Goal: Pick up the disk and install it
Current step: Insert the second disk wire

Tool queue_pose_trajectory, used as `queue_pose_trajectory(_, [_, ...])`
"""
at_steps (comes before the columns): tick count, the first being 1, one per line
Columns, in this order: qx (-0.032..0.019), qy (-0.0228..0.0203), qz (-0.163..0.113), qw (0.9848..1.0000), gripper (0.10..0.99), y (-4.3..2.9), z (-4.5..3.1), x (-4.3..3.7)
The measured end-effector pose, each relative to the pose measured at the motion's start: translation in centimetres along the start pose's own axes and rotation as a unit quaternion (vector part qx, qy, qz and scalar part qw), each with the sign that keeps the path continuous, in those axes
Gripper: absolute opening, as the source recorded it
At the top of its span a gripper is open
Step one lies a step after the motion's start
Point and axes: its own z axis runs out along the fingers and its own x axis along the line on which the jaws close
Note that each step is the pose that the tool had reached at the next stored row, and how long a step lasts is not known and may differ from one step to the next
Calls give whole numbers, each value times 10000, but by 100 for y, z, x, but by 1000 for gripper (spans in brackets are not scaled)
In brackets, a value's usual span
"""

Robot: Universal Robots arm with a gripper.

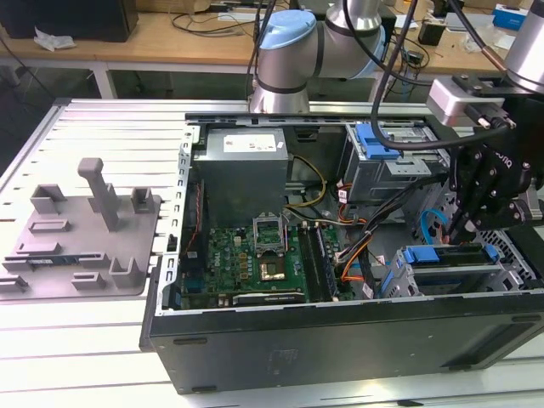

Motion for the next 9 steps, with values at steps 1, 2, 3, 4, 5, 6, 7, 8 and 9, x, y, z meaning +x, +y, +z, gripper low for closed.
queue_pose_trajectory(1, [0,0,0,10000,161,-1,0,0])
queue_pose_trajectory(2, [0,-1,0,10000,161,-3,0,0])
queue_pose_trajectory(3, [0,0,0,10000,161,-5,0,0])
queue_pose_trajectory(4, [0,0,0,10000,161,-8,0,0])
queue_pose_trajectory(5, [0,0,0,10000,161,-10,1,0])
queue_pose_trajectory(6, [0,0,0,10000,161,-14,1,0])
queue_pose_trajectory(7, [0,0,0,10000,161,-16,1,0])
queue_pose_trajectory(8, [0,0,0,10000,161,-18,2,0])
queue_pose_trajectory(9, [0,0,1,10000,161,-18,3,0])
